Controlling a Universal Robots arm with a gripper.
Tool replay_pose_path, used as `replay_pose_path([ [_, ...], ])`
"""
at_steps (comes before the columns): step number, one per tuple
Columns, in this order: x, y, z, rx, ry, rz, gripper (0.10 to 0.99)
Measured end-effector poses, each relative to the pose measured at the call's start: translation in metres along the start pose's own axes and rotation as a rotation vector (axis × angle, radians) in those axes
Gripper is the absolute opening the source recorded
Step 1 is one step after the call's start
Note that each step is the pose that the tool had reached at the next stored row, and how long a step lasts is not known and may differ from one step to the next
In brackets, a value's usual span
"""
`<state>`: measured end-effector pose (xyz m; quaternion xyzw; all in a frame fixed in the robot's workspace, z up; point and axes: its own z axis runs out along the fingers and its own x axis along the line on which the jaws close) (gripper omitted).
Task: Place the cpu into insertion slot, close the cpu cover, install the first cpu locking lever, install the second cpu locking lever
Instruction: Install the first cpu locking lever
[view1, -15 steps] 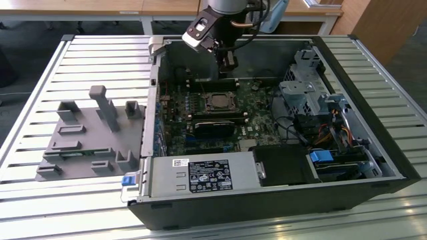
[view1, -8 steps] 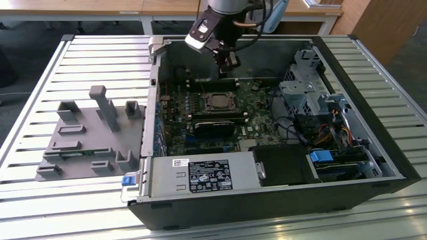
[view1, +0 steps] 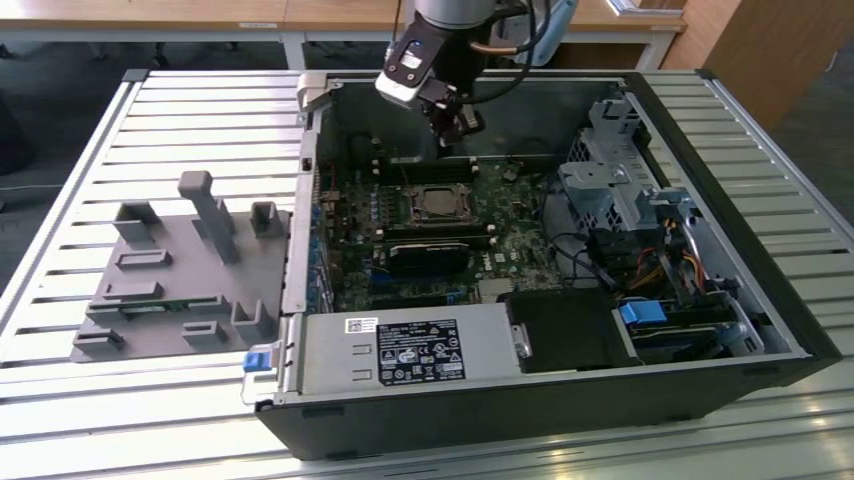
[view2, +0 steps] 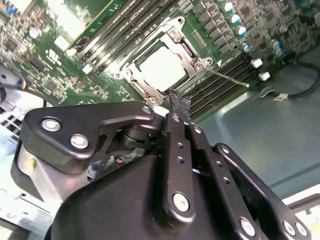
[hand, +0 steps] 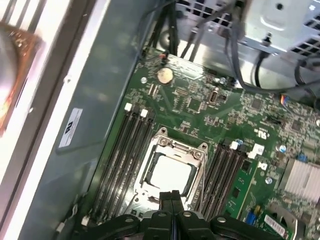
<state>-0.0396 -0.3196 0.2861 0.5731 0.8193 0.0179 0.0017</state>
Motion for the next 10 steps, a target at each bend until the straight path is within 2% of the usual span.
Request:
replay_pose_path([
  [10, 0.0000, 0.0000, 0.0003, 0.003, 0.0056, -0.177, 0.106],
])
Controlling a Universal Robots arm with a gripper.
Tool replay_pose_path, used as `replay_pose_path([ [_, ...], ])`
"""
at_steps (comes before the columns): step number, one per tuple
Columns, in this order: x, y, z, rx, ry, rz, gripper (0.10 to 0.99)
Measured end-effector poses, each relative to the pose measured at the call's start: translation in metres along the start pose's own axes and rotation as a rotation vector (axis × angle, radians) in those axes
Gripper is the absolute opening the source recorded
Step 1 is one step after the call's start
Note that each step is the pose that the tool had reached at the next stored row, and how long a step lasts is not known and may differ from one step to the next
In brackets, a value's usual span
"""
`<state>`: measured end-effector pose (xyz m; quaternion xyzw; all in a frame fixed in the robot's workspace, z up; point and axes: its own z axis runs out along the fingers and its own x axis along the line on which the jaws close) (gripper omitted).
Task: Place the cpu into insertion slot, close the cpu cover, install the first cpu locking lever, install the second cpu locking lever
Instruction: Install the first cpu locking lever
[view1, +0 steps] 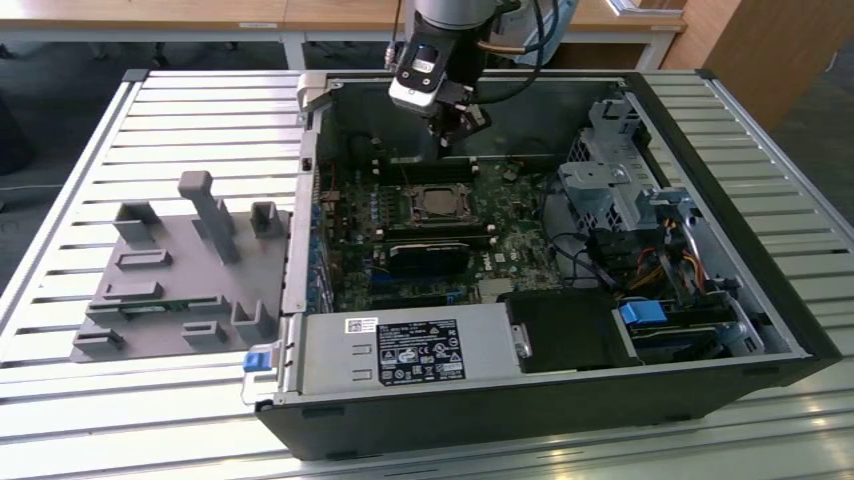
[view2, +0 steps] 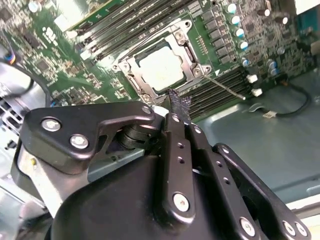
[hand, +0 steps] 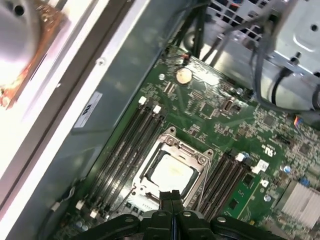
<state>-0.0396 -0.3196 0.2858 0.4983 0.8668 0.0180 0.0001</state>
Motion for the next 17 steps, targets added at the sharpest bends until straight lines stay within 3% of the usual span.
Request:
replay_pose_path([
  [17, 0.0000, 0.0000, 0.0000, 0.004, 0.0076, -0.242, 0.106],
])
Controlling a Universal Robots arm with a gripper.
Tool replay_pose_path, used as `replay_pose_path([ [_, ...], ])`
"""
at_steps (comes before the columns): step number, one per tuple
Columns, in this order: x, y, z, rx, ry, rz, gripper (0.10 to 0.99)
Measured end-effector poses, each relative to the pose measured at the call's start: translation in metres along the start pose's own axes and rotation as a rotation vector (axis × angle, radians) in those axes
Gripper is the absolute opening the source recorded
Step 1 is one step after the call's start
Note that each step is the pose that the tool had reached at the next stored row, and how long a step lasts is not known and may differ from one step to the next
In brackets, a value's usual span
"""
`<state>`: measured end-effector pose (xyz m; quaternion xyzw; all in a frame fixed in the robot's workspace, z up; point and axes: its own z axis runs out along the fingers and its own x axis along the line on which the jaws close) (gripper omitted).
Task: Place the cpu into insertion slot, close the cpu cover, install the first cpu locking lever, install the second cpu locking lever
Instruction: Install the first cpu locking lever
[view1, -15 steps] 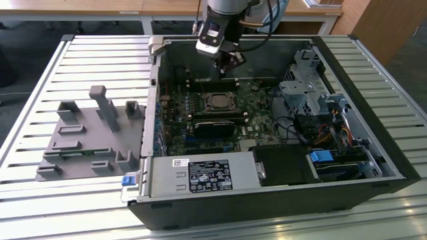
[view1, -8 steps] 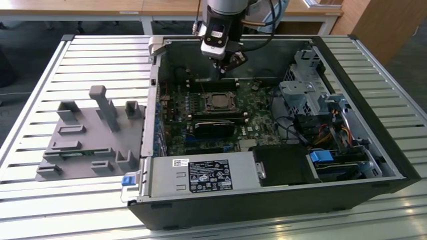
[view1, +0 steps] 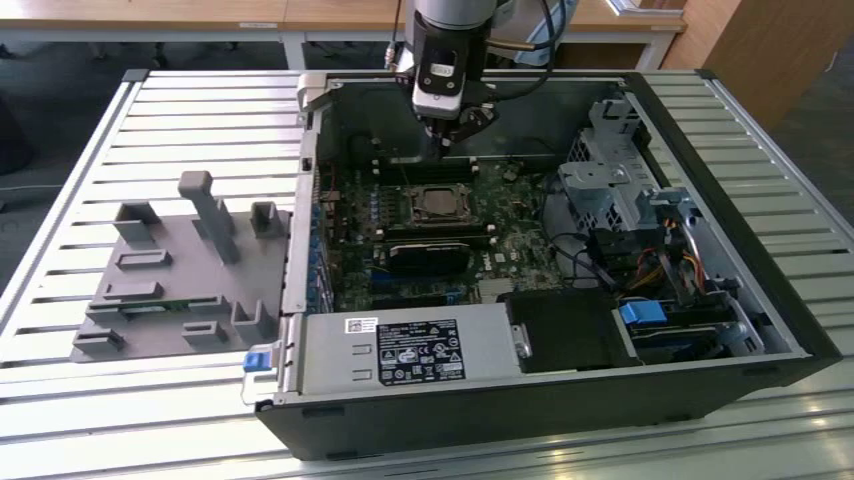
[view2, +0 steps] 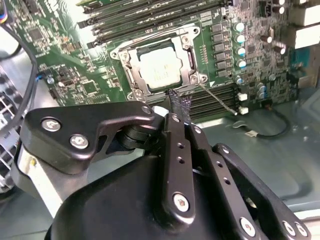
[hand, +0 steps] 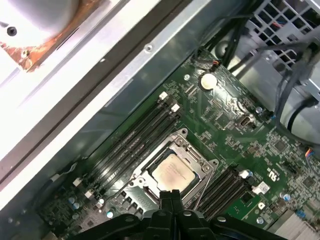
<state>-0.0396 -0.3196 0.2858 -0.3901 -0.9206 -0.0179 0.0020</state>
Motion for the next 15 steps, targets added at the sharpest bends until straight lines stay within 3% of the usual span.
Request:
replay_pose_path([
  [15, 0.0000, 0.0000, 0.0002, 0.004, 0.0078, -0.249, 0.106],
])
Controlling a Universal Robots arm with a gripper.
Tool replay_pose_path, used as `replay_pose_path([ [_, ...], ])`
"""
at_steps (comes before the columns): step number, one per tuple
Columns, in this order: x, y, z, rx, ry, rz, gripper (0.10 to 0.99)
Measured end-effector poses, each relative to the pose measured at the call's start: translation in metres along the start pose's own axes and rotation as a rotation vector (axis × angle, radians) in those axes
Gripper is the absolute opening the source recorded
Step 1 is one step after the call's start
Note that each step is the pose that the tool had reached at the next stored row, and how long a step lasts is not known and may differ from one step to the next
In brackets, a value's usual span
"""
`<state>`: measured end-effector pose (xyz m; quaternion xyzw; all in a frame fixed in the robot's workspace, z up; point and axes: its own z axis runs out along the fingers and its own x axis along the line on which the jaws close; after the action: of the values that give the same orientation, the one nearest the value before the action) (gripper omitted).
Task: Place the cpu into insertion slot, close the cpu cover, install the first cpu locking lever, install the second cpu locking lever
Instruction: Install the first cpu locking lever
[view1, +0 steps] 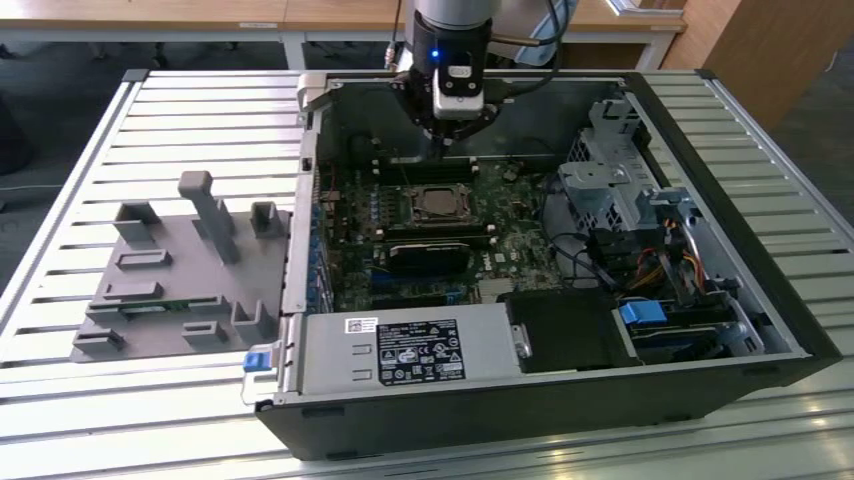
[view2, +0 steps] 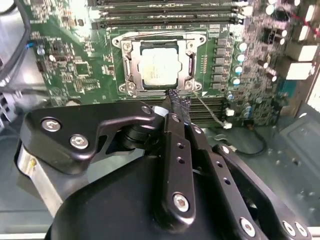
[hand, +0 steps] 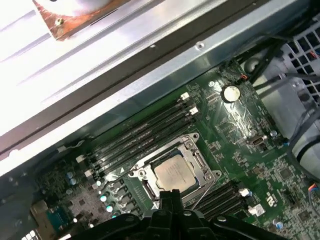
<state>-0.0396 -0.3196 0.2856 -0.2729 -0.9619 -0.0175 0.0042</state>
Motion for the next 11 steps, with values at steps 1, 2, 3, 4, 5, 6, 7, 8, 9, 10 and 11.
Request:
replay_pose_path([
  [1, 0.0000, 0.0000, 0.0000, 0.000, 0.0006, -0.019, 0.106],
  [2, 0.0000, 0.0000, 0.0000, 0.001, 0.0012, -0.037, 0.106],
  [3, 0.0000, 0.0000, 0.0001, 0.001, 0.0017, -0.055, 0.106],
  [4, 0.0000, 0.0000, 0.0001, 0.001, 0.0023, -0.073, 0.106],
  [5, 0.0000, 0.0000, 0.0001, 0.002, 0.0029, -0.091, 0.106],
  [6, 0.0000, 0.0000, 0.0002, 0.002, 0.0034, -0.109, 0.106],
  [7, 0.0000, 0.0000, 0.0002, 0.002, 0.0040, -0.127, 0.106],
  [8, 0.0000, 0.0000, 0.0002, 0.003, 0.0045, -0.145, 0.106],
  [9, 0.0000, 0.0000, 0.0002, 0.003, 0.0052, -0.165, 0.106],
  [10, 0.0000, 0.0000, 0.0002, 0.003, 0.0057, -0.182, 0.106],
  [11, 0.0000, 0.0000, 0.0002, 0.004, 0.0063, -0.201, 0.106],
])
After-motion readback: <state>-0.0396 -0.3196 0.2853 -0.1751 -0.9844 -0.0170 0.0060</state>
